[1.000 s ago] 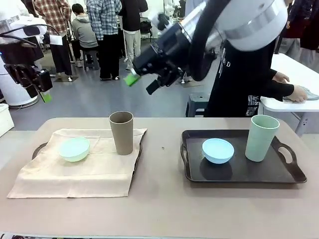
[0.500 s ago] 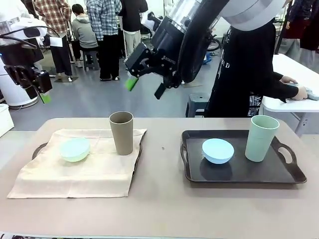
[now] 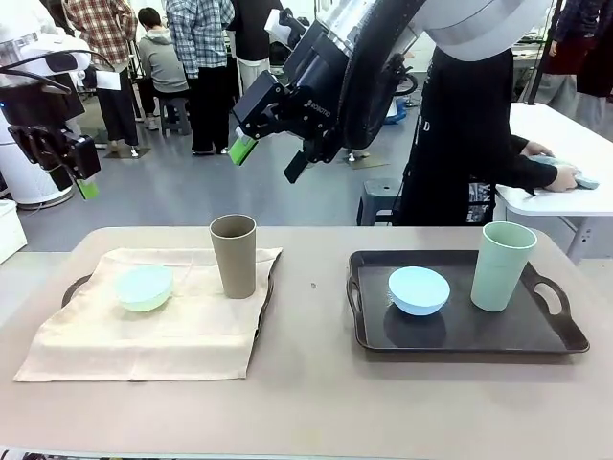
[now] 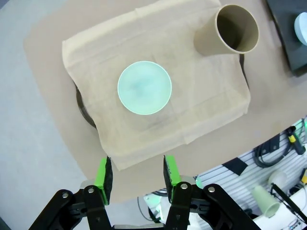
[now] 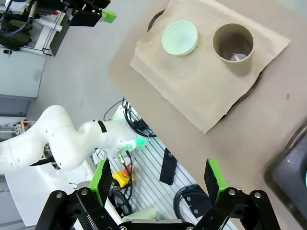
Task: Set up a tray with a mat and arrange the tableware.
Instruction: Pick up the Picnic Bowl and Reusable plastic cup from the Handle tray in front of the human's position and hold them in the air.
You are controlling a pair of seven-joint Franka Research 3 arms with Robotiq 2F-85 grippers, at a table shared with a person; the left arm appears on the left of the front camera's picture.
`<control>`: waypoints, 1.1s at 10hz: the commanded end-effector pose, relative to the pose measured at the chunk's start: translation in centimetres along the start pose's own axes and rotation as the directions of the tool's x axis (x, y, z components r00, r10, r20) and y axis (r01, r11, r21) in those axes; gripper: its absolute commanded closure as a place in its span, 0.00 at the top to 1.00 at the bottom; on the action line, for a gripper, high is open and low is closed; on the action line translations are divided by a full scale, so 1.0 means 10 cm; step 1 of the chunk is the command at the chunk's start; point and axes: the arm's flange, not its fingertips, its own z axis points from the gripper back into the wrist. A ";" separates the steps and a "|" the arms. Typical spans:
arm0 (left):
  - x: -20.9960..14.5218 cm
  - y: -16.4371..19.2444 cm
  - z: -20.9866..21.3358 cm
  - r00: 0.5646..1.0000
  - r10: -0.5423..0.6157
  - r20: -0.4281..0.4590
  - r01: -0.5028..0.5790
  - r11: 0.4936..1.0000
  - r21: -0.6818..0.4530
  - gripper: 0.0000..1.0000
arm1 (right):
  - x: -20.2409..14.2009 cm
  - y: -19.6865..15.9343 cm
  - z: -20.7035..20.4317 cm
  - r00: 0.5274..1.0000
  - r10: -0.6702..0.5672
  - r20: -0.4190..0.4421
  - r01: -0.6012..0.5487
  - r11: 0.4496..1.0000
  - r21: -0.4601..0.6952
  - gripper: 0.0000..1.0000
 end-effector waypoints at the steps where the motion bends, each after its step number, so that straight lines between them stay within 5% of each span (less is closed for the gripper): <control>1: 0.00 0.00 0.02 1.000 0.003 0.006 -0.003 1.000 0.007 0.56 | -0.08 -0.03 -0.02 1.000 0.007 0.011 -0.007 1.000 0.020 1.00; 4: 0.00 0.00 0.02 1.000 0.003 0.006 -0.003 1.000 0.007 0.56 | 0.00 0.00 0.00 1.000 -0.001 0.000 0.001 1.000 0.000 1.00; 5: 0.00 0.00 0.02 1.000 0.003 0.006 -0.003 1.000 0.007 0.56 | 0.03 -0.04 0.00 0.997 -0.053 -0.050 0.043 0.984 -0.171 1.00; 6: 0.00 0.00 0.00 1.000 0.000 0.000 0.000 1.000 0.000 0.57 | -0.11 -0.26 0.11 0.979 -0.182 -0.093 0.126 0.897 -0.424 1.00; 8: -0.05 0.08 0.08 1.000 0.017 0.013 -0.017 1.000 -0.015 0.57 | -0.46 -0.46 0.59 0.930 -0.367 -0.025 0.282 0.756 -0.590 1.00; 10: -0.03 0.00 0.11 0.999 -0.021 0.038 0.027 0.983 -0.181 0.57 | -0.82 -0.48 1.09 0.850 -0.524 0.050 0.412 0.603 -0.683 1.00; 11: 0.03 -0.13 0.18 0.997 -0.032 0.077 0.048 0.975 -0.217 0.57 | -0.46 -0.64 0.64 0.949 -0.314 0.010 0.257 0.757 -0.600 1.00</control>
